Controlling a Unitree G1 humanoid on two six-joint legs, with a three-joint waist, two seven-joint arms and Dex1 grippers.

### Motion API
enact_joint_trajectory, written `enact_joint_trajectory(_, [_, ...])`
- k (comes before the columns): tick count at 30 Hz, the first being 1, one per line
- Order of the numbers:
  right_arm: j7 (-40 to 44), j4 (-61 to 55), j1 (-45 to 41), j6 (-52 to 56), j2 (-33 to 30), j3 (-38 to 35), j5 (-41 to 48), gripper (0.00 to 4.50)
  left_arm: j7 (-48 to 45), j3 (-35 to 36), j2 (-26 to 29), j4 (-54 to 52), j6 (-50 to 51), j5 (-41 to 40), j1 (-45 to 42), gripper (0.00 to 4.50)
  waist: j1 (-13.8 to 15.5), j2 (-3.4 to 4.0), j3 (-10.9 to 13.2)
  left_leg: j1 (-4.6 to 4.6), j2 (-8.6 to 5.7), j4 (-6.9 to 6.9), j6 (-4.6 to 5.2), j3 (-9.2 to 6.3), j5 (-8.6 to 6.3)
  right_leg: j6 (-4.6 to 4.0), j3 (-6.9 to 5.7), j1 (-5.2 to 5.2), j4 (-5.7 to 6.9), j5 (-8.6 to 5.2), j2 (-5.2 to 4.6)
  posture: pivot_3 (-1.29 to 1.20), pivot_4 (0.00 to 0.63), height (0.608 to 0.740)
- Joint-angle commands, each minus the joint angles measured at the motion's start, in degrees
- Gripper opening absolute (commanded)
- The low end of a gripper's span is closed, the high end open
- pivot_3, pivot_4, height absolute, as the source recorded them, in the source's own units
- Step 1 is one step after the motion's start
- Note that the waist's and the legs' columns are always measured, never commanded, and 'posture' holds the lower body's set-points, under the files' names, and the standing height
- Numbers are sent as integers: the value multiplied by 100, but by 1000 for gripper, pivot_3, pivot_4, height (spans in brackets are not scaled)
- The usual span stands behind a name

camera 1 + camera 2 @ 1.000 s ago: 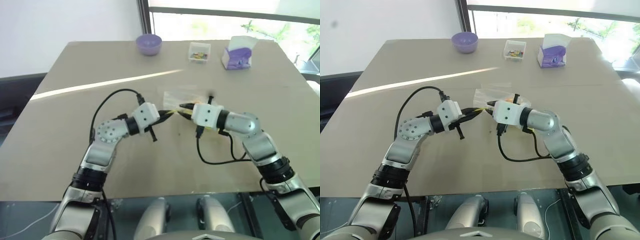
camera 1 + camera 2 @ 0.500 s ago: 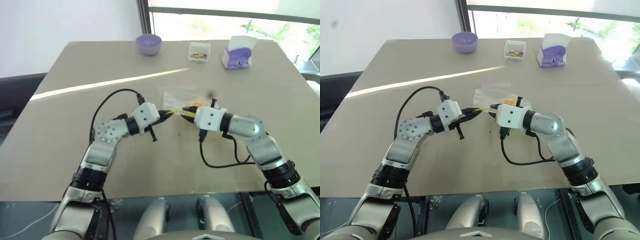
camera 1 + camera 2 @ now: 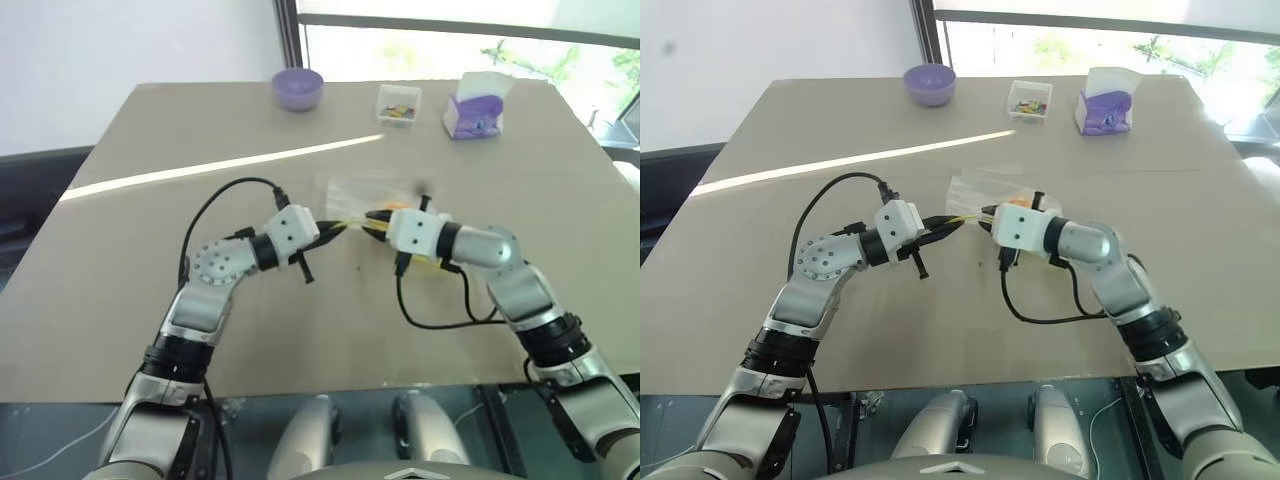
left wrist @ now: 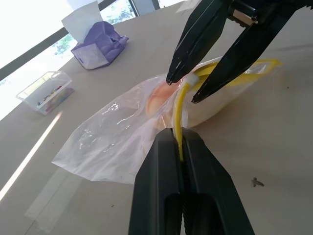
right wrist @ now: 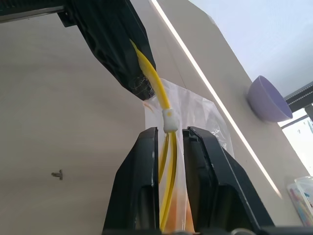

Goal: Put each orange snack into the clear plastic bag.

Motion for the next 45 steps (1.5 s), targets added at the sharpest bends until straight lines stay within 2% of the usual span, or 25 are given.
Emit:
enact_joint_trajectory(1, [-47, -1, -155, -198, 57, -79, 12, 868, -17, 30, 48, -258, -33, -34, -38, 0, 0, 0, 0, -1, 0, 0, -1, 0, 0, 0, 0, 0, -2, 0, 0, 0, 150, 740])
enact_joint_trajectory(20, [115, -889, 132, 263, -32, -146, 130, 868, -15, 24, 61, -185, -46, 2, -70, 0, 1, 0, 0, -2, -1, -1, 0, -2, -1, 0, -1, -1, -2, 0, 0, 0, 150, 740])
enact_joint_trajectory(33, [69, -697, 159, 139, -50, -92, 65, 868, -5, 18, 47, -242, -41, -4, -59, 0, 1, 0, 0, -2, 0, -1, 1, -1, -1, 0, -1, -1, -3, 0, 0, 0, 150, 740])
enact_joint_trajectory(45, [16, -13, -173, -161, 115, -74, -4, 868, -21, 21, 55, -259, -74, -15, -40, 0, -1, 0, 0, -2, 0, -2, 0, -1, 0, 0, -1, -1, -5, 0, 0, 0, 150, 740])
